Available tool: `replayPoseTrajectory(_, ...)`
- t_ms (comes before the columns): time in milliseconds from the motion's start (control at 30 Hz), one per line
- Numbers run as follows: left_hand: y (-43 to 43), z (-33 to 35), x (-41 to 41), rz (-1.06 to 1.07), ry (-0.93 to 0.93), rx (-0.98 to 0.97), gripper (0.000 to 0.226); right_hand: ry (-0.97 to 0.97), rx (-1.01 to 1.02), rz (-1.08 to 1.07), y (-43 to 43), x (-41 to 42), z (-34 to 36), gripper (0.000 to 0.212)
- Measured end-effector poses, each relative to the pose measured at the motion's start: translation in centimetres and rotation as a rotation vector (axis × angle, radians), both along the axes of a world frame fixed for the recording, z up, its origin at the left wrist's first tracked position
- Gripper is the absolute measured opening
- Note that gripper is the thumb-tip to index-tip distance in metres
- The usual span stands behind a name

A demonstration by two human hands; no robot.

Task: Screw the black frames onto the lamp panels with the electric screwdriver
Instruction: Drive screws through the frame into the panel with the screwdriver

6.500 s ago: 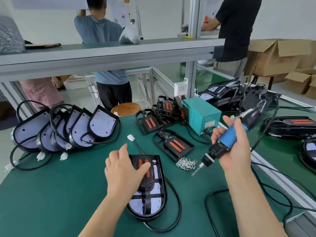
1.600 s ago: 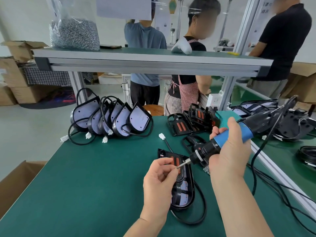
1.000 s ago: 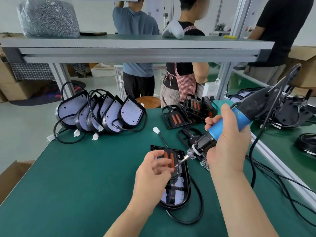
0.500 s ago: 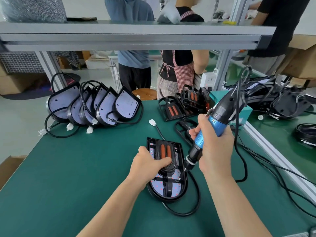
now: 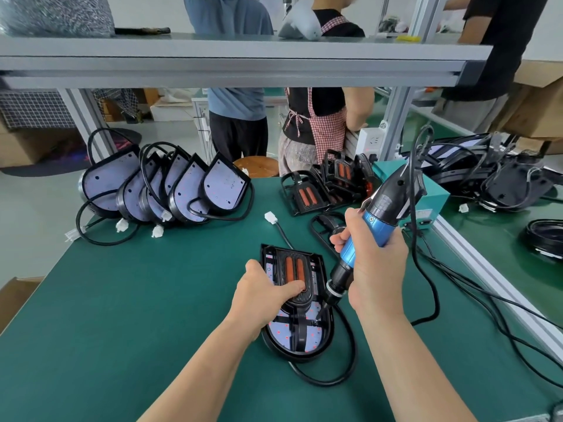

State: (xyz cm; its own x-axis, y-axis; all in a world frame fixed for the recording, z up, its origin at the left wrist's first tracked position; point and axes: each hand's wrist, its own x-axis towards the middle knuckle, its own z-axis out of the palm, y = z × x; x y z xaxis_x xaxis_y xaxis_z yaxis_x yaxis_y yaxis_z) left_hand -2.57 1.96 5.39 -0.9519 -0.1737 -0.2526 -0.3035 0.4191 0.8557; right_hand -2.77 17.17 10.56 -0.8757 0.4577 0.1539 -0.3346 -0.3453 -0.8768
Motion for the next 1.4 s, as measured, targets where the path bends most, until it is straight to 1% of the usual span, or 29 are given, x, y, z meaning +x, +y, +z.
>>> replayPoseTrajectory(233, 0.0, -0.3, -0.1, 0.010, 0.009, -0.011, 0.062, 0.042, 0.022, 0.064, -0.5, 0.2, 0.0, 0.016)
replayPoseTrajectory(333, 0.0, -0.4, -0.1, 0.012, 0.011, -0.008, 0.062, 0.081, 0.118, 0.129, -0.9, 0.4, -0.2, 0.017)
replayPoseTrajectory(433, 0.1, -0.3, -0.1, 0.020, 0.020, -0.008, 0.062, 0.081, 0.220, 0.156, -1.6, 0.7, -0.5, 0.010)
replayPoseTrajectory(533, 0.2, 0.0, 0.1, 0.028, 0.020, 0.010, 0.063, 0.095, 0.193, 0.186, -1.3, 0.9, -0.6, 0.011)
replayPoseTrajectory(600, 0.2, 0.1, 0.3, 0.024, 0.018, 0.024, 0.063, 0.129, 0.186, 0.245, -0.5, 1.0, -0.6, 0.012)
replayPoseTrajectory(700, 0.1, 0.3, 0.4, 0.012, 0.009, 0.030, 0.062, 0.160, 0.197, 0.329, 0.1, 1.3, -0.5, 0.007)
replayPoseTrajectory(800, 0.1, 0.6, 0.5, 0.004, -0.012, 0.036, 0.063, 0.155, 0.177, 0.424, -0.2, 1.5, -0.2, 0.021)
replayPoseTrajectory(833, 0.1, 0.8, 0.6, 0.002, -0.019, 0.043, 0.064, 0.160, 0.175, 0.457, -0.2, 1.5, 0.0, 0.023)
replayPoseTrajectory(900, 0.2, 1.0, 0.6, 0.002, -0.020, 0.044, 0.064, 0.195, 0.163, 0.494, 0.2, 1.2, 1.0, 0.020)
replayPoseTrajectory(967, 0.2, 1.1, 0.6, 0.002, -0.019, 0.024, 0.063, 0.242, 0.095, 0.476, 1.4, 0.6, 2.5, 0.015)
replayPoseTrajectory(1033, 0.2, 1.1, 0.5, -0.011, -0.023, -0.022, 0.063, 0.268, -0.013, 0.399, 3.2, -0.3, 4.0, 0.013)
replayPoseTrajectory(1167, 0.3, 1.4, 0.5, -0.048, 0.030, -0.181, 0.065, 0.254, -0.200, 0.126, 7.7, -1.6, 4.8, 0.015)
replayPoseTrajectory(1233, 0.5, 1.5, 0.5, -0.073, 0.040, -0.187, 0.067, 0.222, -0.271, 0.028, 9.4, -1.9, 4.0, 0.017)
replayPoseTrajectory(1267, 0.5, 1.5, 0.5, -0.079, 0.029, -0.173, 0.070, 0.202, -0.293, 0.001, 10.0, -2.0, 3.5, 0.018)
replayPoseTrajectory(1333, 0.5, 1.3, 0.4, -0.079, 0.019, -0.160, 0.085, 0.184, -0.318, -0.020, 10.5, -2.0, 2.3, 0.018)
replayPoseTrajectory(1400, 0.6, 1.5, 0.5, -0.086, 0.030, -0.238, 0.105, 0.173, -0.347, -0.024, 10.5, -2.2, 1.3, 0.019)
